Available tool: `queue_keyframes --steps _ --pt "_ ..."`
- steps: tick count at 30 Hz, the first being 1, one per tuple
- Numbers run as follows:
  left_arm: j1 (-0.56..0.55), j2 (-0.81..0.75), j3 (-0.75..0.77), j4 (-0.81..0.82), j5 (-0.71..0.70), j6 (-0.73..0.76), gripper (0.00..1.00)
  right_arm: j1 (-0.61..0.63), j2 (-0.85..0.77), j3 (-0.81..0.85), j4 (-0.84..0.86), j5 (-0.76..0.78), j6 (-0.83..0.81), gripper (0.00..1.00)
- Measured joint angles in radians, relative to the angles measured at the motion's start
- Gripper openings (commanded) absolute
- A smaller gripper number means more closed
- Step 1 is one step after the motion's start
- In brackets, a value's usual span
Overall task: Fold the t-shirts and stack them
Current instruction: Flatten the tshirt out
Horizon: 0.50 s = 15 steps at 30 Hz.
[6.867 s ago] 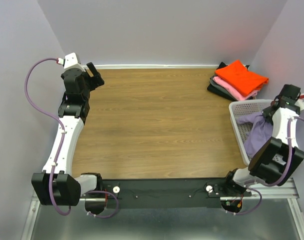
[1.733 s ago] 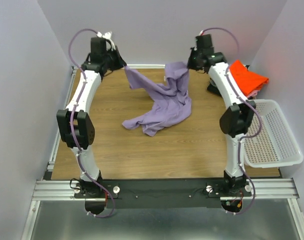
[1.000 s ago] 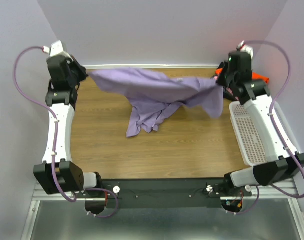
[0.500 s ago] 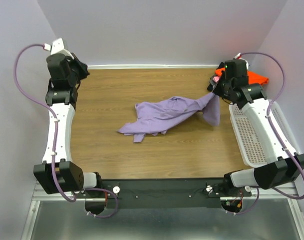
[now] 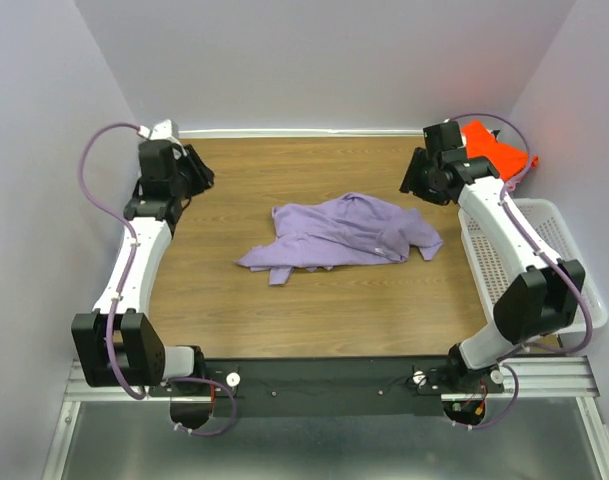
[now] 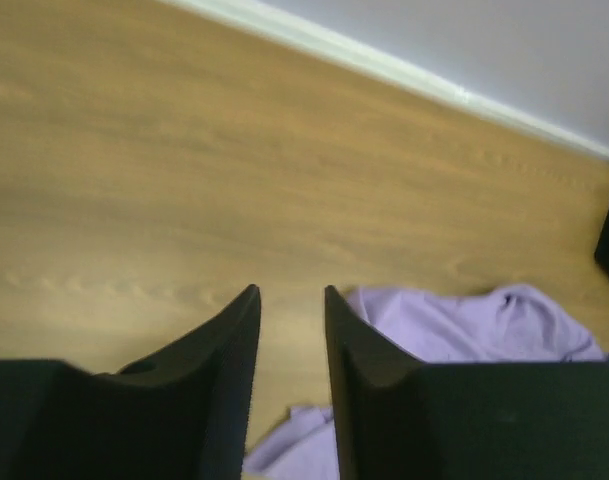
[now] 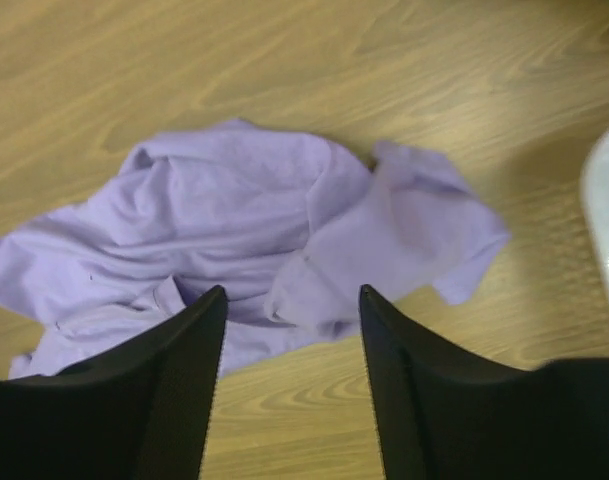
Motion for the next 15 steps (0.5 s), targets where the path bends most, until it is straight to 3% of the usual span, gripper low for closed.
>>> queue_keyframes --steps 7,10,15 --pt "-0.118 0.005 -0.130 -0.023 0.018 -0.033 0.63 0.050 0.169 0.069 0.006 -0.196 -0.107 0.73" --pt "-0.115 0.019 -0.158 -0.023 0.026 -0.058 0.71 0.143 0.274 0.150 0.029 -0.301 -0.148 0.73" --pt "-0.060 0.056 -0.166 -0.019 0.062 -0.076 0.72 0.327 0.449 0.287 0.080 -0.454 -0.209 0.73"
